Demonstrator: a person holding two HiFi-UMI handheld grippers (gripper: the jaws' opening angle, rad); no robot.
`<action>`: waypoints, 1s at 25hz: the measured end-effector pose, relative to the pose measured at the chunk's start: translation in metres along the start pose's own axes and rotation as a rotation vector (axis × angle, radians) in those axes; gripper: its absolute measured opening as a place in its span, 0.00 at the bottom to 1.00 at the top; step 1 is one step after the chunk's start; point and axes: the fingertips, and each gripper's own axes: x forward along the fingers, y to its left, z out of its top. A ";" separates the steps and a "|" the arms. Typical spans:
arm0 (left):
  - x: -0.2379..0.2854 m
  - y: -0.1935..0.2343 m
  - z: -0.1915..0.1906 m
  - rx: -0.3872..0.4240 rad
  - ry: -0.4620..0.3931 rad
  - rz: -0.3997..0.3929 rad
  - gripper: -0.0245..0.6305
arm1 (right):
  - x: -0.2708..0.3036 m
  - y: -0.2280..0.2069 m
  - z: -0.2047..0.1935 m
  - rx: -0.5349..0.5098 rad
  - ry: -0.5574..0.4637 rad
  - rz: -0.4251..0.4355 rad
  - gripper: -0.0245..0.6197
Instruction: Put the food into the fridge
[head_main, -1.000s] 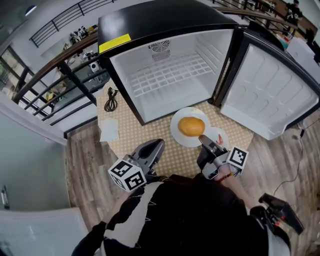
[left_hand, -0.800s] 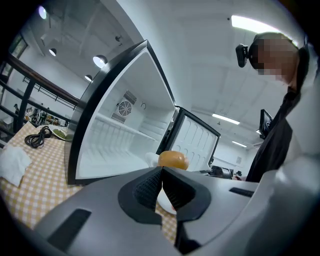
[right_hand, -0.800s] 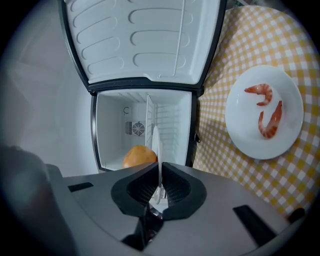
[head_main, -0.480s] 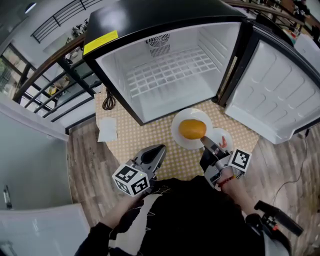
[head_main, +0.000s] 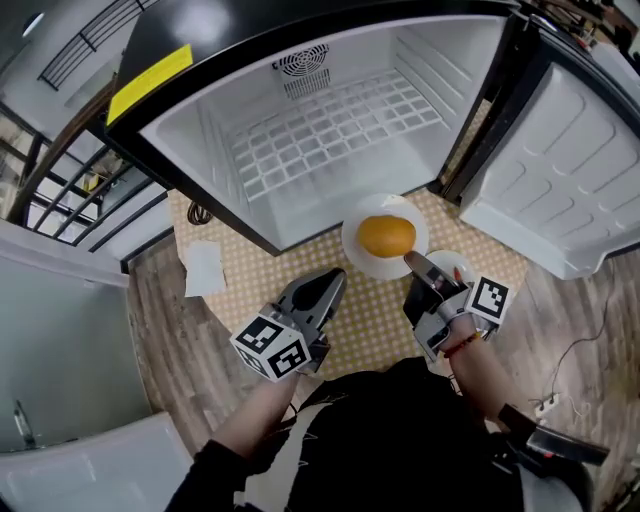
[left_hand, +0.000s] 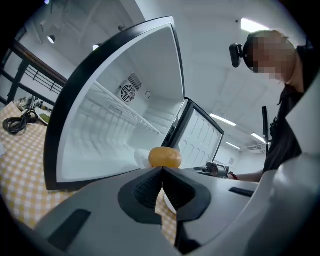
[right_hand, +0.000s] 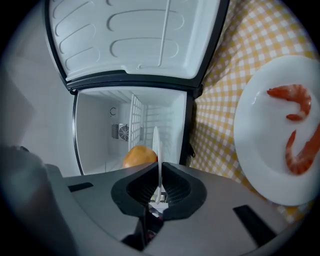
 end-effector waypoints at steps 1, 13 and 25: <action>0.005 0.005 0.002 -0.002 -0.004 -0.002 0.06 | 0.005 -0.001 0.003 -0.003 -0.002 0.001 0.08; 0.053 0.034 0.011 -0.031 -0.002 -0.011 0.06 | 0.055 -0.011 0.037 -0.030 -0.024 -0.049 0.08; 0.081 0.041 0.016 0.001 0.011 -0.056 0.06 | 0.091 -0.017 0.068 -0.059 -0.044 -0.082 0.08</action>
